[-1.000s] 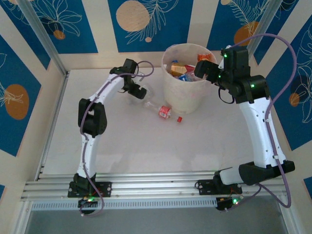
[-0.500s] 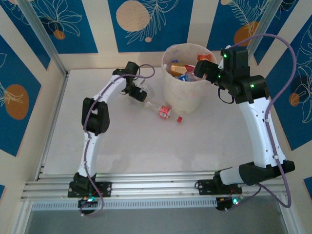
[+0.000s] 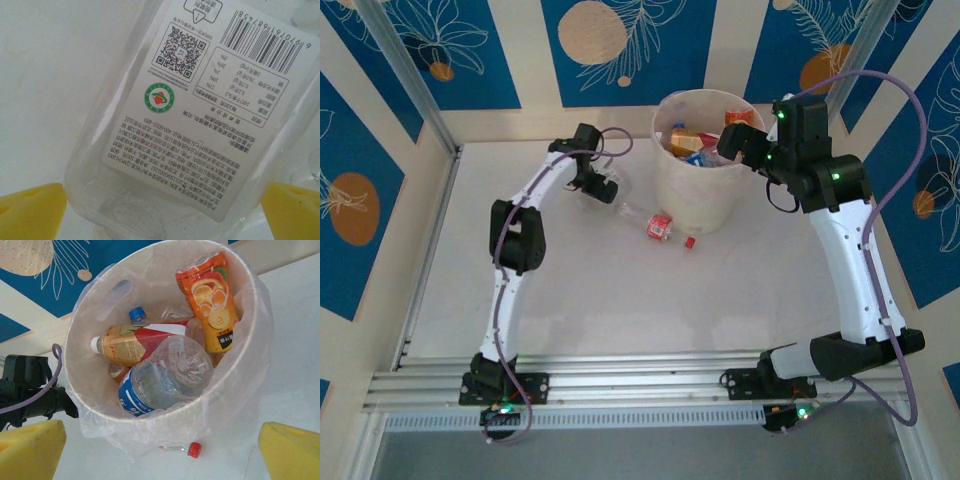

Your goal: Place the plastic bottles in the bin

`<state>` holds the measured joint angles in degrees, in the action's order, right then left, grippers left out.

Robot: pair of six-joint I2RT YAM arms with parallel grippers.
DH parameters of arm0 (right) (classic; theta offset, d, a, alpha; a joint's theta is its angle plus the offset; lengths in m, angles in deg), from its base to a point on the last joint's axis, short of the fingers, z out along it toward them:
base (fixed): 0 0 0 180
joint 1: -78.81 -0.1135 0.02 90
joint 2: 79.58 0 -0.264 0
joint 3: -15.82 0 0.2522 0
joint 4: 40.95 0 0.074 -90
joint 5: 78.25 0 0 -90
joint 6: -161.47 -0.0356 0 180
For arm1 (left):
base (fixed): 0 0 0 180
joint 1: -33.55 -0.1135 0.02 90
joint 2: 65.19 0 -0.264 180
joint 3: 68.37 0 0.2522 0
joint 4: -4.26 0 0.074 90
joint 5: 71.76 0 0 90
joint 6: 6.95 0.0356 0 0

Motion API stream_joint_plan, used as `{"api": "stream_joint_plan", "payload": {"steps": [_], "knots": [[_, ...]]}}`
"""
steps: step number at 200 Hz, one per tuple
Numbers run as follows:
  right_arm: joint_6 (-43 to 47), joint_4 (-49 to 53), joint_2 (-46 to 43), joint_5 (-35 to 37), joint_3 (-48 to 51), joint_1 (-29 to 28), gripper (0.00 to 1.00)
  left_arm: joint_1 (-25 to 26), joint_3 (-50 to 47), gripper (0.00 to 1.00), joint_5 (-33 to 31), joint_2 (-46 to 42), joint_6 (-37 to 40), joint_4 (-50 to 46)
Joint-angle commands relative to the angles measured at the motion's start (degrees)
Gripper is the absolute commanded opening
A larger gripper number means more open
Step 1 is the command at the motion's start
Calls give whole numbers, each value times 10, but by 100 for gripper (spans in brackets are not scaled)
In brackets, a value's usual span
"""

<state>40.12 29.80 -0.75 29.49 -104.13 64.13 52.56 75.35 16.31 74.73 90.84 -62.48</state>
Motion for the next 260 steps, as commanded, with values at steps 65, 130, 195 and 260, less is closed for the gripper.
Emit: {"api": "stream_joint_plan", "payload": {"steps": [65, 130, 195, 260], "knots": [[-7, -13, -13, 2, 6, -7, 99, -9, 41, 100, -8, 35, -34, -13], [-7, -23, -14, 2, 16, -7, 99, -11, -80, 100, -105, -74, -142, -45], [-6, -39, -17, -6, 31, -6, 99, -11, -263, 99, -49, -259, -124, 93], [-9, -27, -24, -1, 30, -5, 99, -15, -157, 99, 6, -155, 36, 128]]}}
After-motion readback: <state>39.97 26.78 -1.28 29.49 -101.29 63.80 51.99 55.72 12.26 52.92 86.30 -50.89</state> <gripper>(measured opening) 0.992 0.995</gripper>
